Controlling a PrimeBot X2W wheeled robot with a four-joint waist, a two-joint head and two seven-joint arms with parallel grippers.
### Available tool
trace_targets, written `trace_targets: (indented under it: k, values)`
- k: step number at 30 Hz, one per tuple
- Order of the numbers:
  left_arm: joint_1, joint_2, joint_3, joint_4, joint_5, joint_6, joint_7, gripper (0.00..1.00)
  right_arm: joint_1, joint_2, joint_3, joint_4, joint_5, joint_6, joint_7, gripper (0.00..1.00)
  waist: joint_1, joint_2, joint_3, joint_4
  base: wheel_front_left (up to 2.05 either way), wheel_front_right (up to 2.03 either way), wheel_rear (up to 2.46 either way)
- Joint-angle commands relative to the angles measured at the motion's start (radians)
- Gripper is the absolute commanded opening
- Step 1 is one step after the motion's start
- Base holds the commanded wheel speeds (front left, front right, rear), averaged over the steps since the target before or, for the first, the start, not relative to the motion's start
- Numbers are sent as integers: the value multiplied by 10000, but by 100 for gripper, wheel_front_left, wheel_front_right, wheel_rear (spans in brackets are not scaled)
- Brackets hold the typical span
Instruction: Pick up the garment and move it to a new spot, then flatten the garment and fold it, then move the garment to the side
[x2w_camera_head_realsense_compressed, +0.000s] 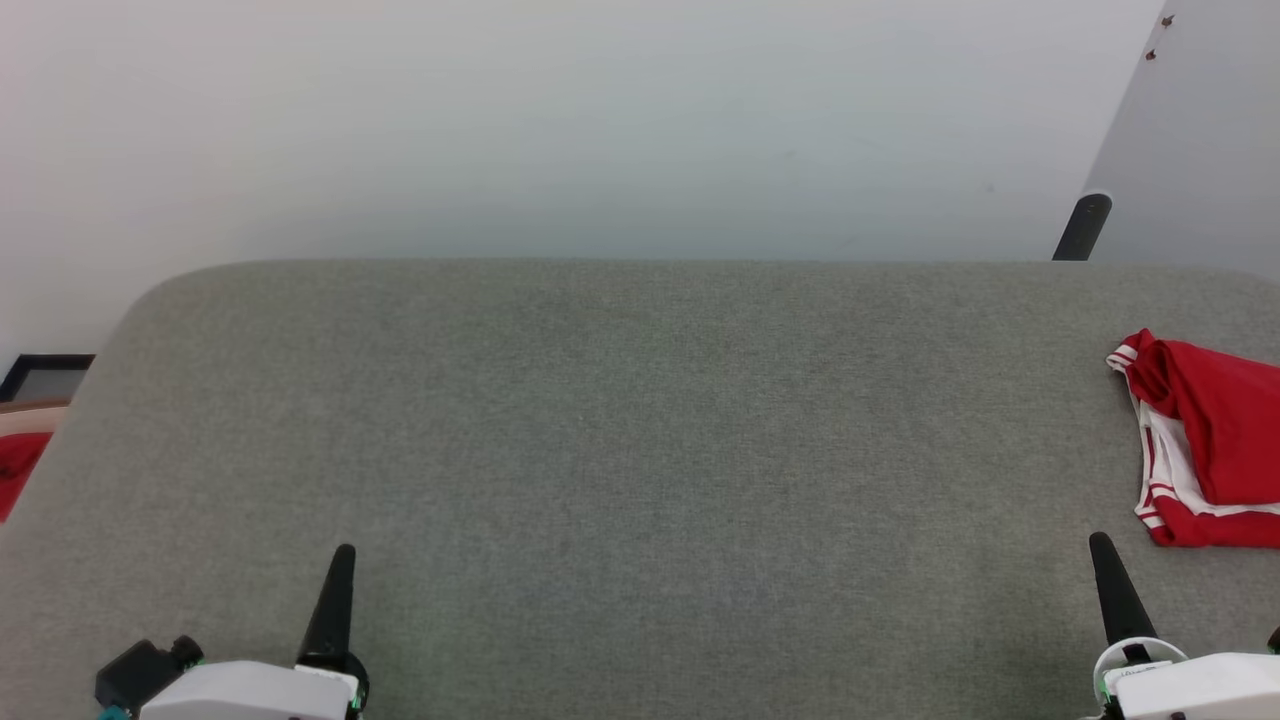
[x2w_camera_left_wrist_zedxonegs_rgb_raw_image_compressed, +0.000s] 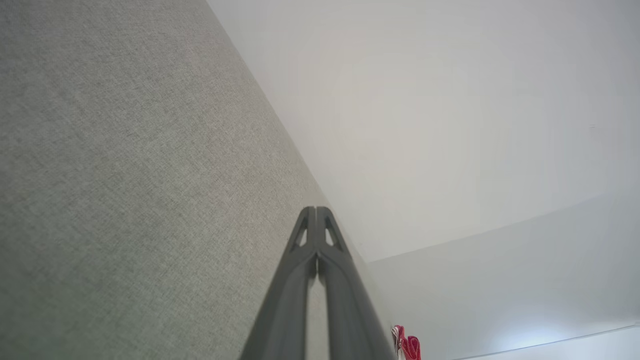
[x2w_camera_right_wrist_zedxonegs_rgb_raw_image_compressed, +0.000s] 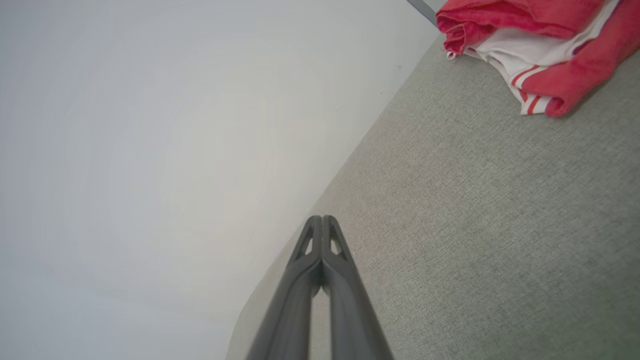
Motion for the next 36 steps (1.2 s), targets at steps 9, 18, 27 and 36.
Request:
trace_targets:
  k: [9, 18, 27, 36]
  values:
    - [-312, -127, 148, -77, -903, 10, 257, 0, -338, 14, -41, 79, 1173, -3, 243, 0, 0, 0, 46, -64, 0, 0, 0]
    - [-409, -254, 233, -70, -1567, 12, 479, 0, -519, 20, -53, 190, 2041, -2, 424, 0, 0, 0, 88, -123, 0, 0, 0]
    - [-490, -370, 307, -62, -2185, 13, 684, 0, -654, 26, -62, 289, 2859, -2, 591, 0, 0, 0, 130, -181, 0, 0, 0]
    - [-586, -480, 377, -55, -2759, 14, 859, 0, -773, 32, -70, 395, 3625, -2, 740, 0, 0, 0, 172, -240, 0, 0, 0]
